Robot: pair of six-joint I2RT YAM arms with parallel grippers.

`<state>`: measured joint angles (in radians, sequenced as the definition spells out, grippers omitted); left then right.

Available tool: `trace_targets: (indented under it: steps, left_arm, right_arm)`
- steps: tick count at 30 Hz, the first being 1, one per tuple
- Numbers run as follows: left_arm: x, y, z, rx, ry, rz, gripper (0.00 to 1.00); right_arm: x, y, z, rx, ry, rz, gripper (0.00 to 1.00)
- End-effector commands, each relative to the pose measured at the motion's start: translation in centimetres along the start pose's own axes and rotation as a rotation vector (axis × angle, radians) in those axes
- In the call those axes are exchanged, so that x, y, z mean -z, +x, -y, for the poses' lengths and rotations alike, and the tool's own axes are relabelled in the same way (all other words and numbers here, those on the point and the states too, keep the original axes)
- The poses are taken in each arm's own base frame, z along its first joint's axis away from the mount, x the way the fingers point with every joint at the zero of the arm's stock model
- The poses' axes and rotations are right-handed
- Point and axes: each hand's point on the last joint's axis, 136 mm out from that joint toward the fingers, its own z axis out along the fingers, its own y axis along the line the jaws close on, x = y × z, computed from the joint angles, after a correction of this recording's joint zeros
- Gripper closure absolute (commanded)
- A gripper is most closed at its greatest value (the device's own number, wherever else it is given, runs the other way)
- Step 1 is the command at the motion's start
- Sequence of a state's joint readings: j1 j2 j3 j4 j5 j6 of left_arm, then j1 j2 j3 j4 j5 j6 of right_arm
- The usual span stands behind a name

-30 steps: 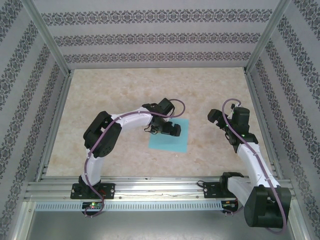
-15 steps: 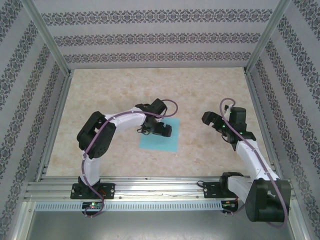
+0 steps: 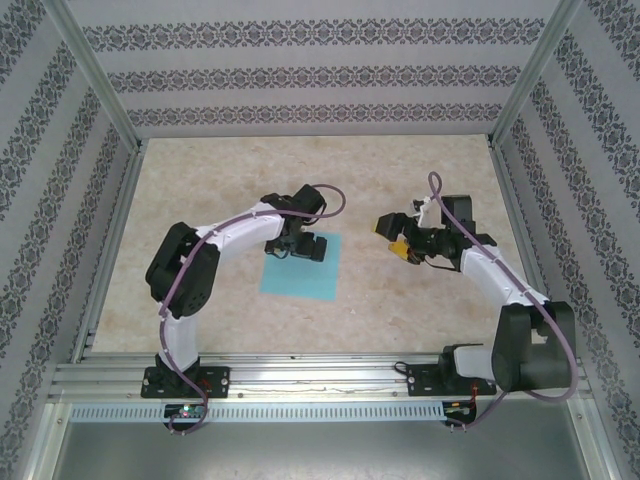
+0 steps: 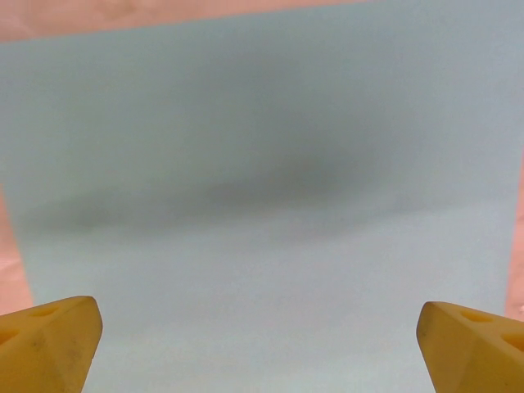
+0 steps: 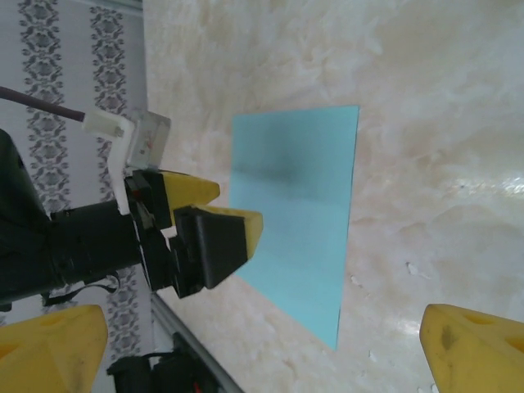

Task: Fold a paper plane with a square sheet of paper (pick it up from the middle)
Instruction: Move the square sheet of paper to the center of the table.

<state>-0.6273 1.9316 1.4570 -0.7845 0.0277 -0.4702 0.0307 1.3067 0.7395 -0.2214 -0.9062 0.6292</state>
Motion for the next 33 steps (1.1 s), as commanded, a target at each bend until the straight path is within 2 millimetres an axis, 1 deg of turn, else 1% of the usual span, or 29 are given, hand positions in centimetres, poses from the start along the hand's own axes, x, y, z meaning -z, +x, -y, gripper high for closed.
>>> trace_targets:
  steps: [1,4,5,10,17,22,25,27,29,33]
  left_arm:
    - [3.1,-0.4,-0.7,0.115,-0.076,0.015,0.01]
    - [3.6,-0.1,0.1,0.086,-0.127,-0.057,0.01]
    - [3.6,-0.3,0.4,0.07,-0.145,-0.069,0.01]
    - [2.4,-0.7,0.7,0.066,-0.202,-0.117,0.01]
    - [0.7,-0.7,1.9,0.067,-0.217,-0.145,0.01]
    - [-0.5,-0.4,1.8,0.084,-0.238,-0.173,0.01]
    - [-0.9,-0.1,1.8,0.078,-0.242,-0.192,0.01]
    - [-0.9,0.6,1.7,0.076,-0.245,-0.226,0.01]
    - [-1.0,1.4,2.0,0.077,-0.21,-0.246,0.01]
    - [-1.2,2.3,1.8,0.063,-0.19,-0.249,0.01]
  right_arm:
    - [0.4,0.6,-0.9,-0.065,-0.069,-0.059,0.02]
    - [0.5,0.3,-0.1,-0.135,-0.074,-0.054,0.02]
    - [0.6,0.2,0.2,-0.145,-0.067,-0.048,0.02]
    - [0.9,-0.1,2.8,-0.143,0.074,0.0,0.02]
    - [1.6,0.4,4.8,-0.13,0.194,0.029,0.02]
    - [2.4,0.1,5.6,-0.113,0.262,0.079,0.02]
    - [2.4,0.2,5.7,-0.114,0.268,0.079,0.02]
    - [2.4,0.1,5.5,-0.112,0.261,0.079,0.02]
    - [2.3,0.1,5.8,-0.113,0.269,0.079,0.02]
    - [2.1,0.2,6.1,-0.12,0.285,0.049,0.02]
